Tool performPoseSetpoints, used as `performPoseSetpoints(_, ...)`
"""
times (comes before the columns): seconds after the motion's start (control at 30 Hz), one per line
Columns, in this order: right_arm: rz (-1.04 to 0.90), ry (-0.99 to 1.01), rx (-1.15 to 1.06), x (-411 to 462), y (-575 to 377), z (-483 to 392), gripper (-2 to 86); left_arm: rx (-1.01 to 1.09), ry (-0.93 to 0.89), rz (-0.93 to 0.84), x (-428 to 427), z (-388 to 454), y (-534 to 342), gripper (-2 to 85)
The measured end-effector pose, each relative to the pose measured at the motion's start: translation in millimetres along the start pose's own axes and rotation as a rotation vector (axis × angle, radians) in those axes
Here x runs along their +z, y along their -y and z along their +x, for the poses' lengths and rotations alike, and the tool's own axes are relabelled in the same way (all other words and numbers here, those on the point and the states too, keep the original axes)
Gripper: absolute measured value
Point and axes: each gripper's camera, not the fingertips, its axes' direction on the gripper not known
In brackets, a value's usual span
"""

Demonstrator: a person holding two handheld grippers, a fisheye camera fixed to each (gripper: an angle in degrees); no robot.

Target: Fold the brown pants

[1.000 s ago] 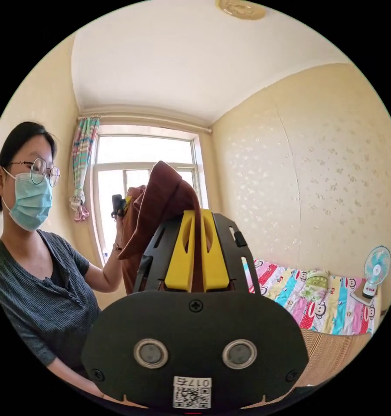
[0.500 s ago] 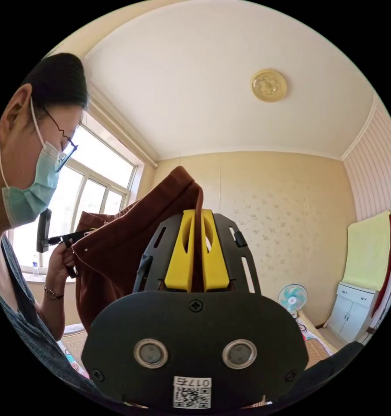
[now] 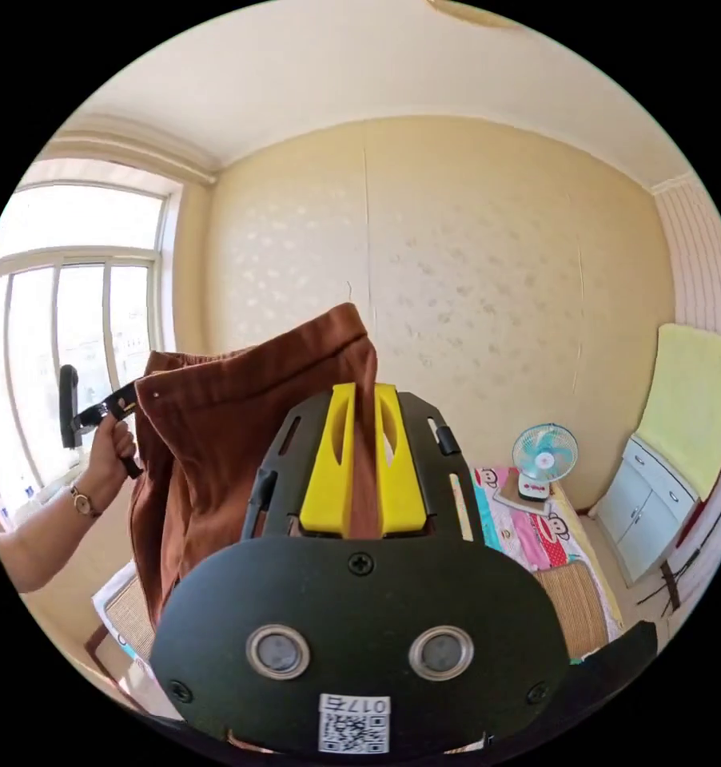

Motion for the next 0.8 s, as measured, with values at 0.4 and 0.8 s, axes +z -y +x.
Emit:
performPoseSetpoints(0.4, -0.938, 0.353, 0.241, 186.3, -411.4, 150.5, 0.9, -0.357, 0.095, -0.847, 87.2, -263.4, -281.2, 8.1)
performPoseSetpoints(0.8, -1.331, 0.905, 0.510, 190.1, -606.6, 100.2, 6.3, -0.519, 0.450, -1.087, 42.1, -389.9, -409.5, 10.6)
